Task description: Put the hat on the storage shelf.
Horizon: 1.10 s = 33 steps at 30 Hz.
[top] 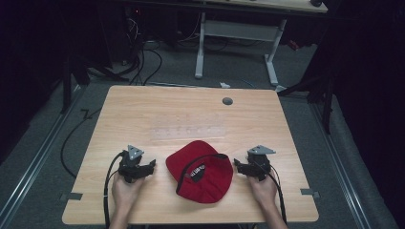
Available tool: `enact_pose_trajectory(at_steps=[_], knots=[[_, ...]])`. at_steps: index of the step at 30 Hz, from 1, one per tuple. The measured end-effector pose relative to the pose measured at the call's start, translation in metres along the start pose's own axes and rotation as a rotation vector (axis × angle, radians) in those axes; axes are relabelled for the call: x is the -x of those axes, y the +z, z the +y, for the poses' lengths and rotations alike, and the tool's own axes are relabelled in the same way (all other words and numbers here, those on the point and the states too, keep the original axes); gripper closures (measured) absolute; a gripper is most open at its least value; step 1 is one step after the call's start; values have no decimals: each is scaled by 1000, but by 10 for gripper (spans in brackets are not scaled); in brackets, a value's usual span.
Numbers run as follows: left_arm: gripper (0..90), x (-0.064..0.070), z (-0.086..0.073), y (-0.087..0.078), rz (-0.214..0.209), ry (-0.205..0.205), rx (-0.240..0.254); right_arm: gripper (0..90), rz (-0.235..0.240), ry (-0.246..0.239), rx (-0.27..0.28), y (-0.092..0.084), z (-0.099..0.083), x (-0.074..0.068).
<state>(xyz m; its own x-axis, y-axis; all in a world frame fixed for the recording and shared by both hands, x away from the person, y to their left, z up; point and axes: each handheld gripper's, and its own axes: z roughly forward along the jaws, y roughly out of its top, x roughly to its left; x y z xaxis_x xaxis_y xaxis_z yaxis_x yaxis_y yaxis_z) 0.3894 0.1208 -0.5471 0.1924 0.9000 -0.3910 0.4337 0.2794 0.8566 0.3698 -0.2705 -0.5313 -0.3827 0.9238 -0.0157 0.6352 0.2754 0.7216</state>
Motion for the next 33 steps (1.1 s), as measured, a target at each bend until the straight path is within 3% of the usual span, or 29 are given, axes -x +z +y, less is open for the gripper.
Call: enact_pose_trajectory(at_steps=[13,15,28,33], knots=[[302,0,0,0,1,0,-2,326,2,-4,1,0,0,0],[301,0,0,0,1,-1,-1,367,0,3,5,0,0,2],[290,0,0,0,2,-1,-3,383,-7,8,7,1,2,3],[286,1,-1,0,0,-4,-3,434,-9,24,13,0,1,5]])
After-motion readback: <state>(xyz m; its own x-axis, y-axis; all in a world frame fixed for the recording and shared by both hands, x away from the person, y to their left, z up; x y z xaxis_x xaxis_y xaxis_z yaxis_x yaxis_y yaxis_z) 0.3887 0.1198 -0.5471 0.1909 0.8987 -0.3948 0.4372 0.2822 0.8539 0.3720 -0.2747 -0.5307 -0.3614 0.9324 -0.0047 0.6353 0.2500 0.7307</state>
